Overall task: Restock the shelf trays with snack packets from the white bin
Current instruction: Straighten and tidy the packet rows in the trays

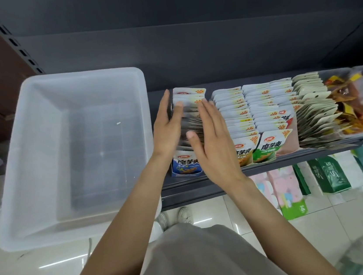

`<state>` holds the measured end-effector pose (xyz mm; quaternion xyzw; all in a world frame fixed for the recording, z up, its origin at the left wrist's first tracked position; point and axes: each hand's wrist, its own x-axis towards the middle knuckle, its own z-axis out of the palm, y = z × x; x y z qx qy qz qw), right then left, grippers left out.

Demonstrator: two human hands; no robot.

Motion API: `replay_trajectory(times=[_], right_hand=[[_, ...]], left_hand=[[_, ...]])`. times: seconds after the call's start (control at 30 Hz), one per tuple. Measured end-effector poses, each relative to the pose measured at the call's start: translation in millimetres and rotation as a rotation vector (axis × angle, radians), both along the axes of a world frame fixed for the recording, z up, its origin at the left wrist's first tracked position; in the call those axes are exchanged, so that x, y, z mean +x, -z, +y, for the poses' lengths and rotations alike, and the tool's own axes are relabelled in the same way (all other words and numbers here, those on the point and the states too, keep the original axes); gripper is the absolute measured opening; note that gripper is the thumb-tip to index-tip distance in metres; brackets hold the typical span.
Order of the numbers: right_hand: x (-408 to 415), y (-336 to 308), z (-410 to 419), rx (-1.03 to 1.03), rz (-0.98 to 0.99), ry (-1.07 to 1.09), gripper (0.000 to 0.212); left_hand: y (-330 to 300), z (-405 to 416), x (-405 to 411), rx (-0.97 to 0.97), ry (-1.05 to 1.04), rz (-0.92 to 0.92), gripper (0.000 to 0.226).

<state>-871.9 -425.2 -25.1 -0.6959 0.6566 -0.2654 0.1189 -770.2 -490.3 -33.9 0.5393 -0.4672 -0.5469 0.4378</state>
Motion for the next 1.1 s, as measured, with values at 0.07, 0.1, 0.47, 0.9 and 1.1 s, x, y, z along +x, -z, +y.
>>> replay_trajectory(times=[0.07, 0.1, 0.47, 0.9, 1.1], right_hand=[[1.8, 1.3, 1.9, 0.057, 0.074, -0.094, 0.064], [2.3, 3.6, -0.6, 0.080, 0.108, -0.116, 0.063], [-5.2, 2.4, -45.5, 0.002, 0.185, -0.089, 0.057], [-33.6, -47.2, -117.2, -0.002, 0.514, -0.259, 0.022], [-36.7, -59.3, -116.4, 0.010, 0.463, -0.280, 0.026]], left_hand=[[-5.0, 5.8, 4.1, 0.024, -0.023, 0.076, 0.046], [-4.9, 8.2, 6.9, 0.035, -0.028, 0.110, 0.045], [0.6, 5.5, 2.9, 0.088, 0.149, 0.009, 0.056], [5.8, -16.2, 0.8, 0.085, 0.157, -0.039, 0.056], [6.0, -17.2, -0.1, 0.060, 0.163, -0.046, 0.053]])
